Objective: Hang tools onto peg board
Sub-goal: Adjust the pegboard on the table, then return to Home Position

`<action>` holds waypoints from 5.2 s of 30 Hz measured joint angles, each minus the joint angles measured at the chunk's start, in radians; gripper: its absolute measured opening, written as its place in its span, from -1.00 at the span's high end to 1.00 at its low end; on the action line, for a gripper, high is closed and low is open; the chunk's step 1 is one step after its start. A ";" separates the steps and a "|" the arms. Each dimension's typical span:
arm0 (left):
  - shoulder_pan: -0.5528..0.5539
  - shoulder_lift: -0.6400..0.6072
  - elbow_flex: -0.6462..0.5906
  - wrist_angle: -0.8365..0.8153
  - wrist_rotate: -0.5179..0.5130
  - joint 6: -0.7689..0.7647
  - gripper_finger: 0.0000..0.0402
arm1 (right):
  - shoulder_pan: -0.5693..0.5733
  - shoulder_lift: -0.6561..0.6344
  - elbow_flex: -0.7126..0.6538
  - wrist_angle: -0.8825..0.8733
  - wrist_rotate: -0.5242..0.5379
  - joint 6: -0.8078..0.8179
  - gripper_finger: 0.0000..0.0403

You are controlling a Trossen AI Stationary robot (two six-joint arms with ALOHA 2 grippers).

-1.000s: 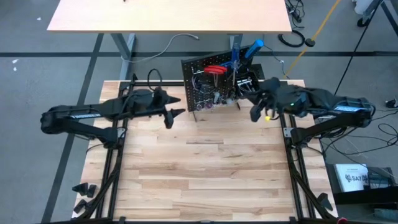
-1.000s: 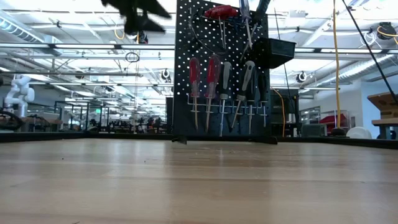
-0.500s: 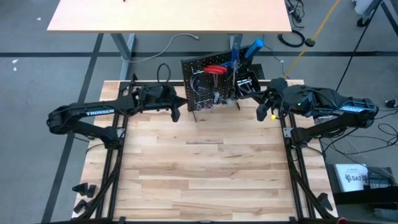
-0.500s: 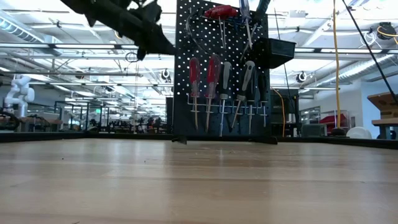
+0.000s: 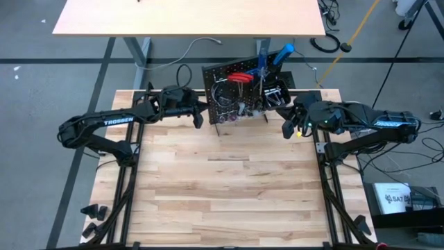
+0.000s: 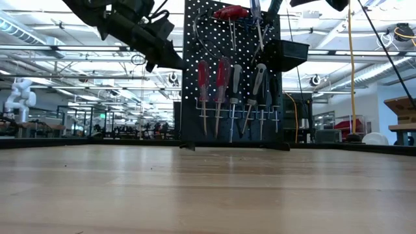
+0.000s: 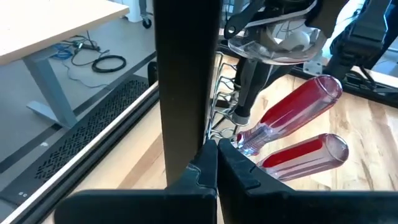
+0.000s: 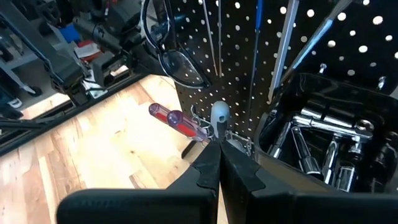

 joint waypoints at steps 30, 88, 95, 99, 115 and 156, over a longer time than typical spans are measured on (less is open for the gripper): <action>0.197 0.014 0.000 -0.008 -0.013 0.025 1.00 | 0.000 -0.046 -0.040 0.036 0.000 0.018 1.00; -0.199 -0.664 -0.002 -0.405 -0.008 -0.211 1.00 | 0.000 -0.521 -0.648 0.508 -0.363 -0.033 1.00; -0.199 -0.756 -0.094 -0.399 -0.046 -0.239 1.00 | 0.000 -0.601 -0.738 0.501 -0.363 -0.024 1.00; -0.199 -0.824 -0.175 -0.352 -0.052 -0.272 1.00 | 0.002 -0.595 -0.784 0.421 -0.389 0.004 1.00; -0.199 -1.074 -0.414 -0.299 -0.114 -0.326 1.00 | 0.003 -0.607 -0.897 0.677 -0.433 -0.226 1.00; -0.198 -1.229 -0.823 0.049 -0.155 -0.205 1.00 | 0.002 -0.921 -1.145 0.648 -0.469 -0.274 1.00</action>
